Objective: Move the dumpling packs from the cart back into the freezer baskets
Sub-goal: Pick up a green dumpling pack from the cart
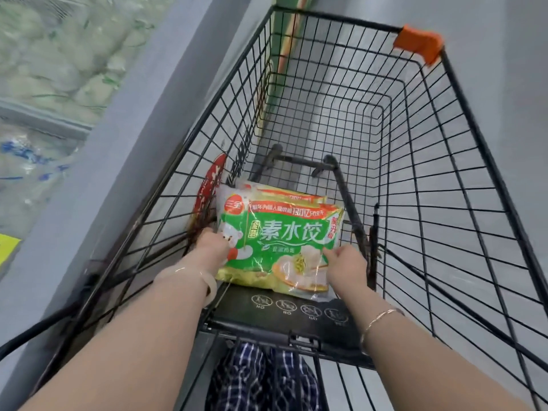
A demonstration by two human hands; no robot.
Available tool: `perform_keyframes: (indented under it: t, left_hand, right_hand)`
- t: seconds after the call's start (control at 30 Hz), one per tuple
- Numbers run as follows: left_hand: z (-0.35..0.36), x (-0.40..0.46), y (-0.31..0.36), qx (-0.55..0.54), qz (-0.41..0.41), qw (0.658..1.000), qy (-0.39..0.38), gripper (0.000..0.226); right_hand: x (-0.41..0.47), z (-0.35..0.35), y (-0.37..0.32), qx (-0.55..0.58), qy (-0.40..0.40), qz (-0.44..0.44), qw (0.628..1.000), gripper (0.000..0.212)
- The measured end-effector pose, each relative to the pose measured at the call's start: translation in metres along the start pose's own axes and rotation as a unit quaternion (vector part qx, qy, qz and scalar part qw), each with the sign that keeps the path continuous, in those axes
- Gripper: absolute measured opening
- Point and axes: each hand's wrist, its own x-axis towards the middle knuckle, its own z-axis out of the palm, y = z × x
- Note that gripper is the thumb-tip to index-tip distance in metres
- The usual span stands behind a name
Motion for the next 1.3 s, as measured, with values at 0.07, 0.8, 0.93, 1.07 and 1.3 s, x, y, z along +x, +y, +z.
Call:
perform_keyframes:
  t: [0.07,0.8,0.93,1.07,1.3]
  left_hand:
    - [0.004,-0.003,0.0,-0.001,-0.001,1.0,0.013,0.041]
    - [-0.079,-0.12,0.081,-0.148,0.183,0.966,0.11,0.041]
    - [-0.137,-0.159,0.084,-0.216,0.209,0.941,0.156,0.042]
    - [-0.214,-0.191,0.052,-0.275,0.217,0.91,0.223,0.034]
    - [-0.334,-0.242,-0.072,-0.311,0.152,0.87,0.352,0.035]
  right_hand:
    - [0.002,-0.004,-0.001,0.023,0.02,0.002,1.0,0.037]
    - [-0.093,-0.122,-0.099,0.075,0.163,-0.183,0.967,0.021]
    - [-0.145,-0.14,-0.143,0.067,0.179,-0.247,0.95,0.022]
    - [-0.209,-0.127,-0.187,0.057,0.136,-0.345,0.927,0.023]
    - [-0.338,-0.037,-0.232,-0.003,0.032,-0.464,0.885,0.028]
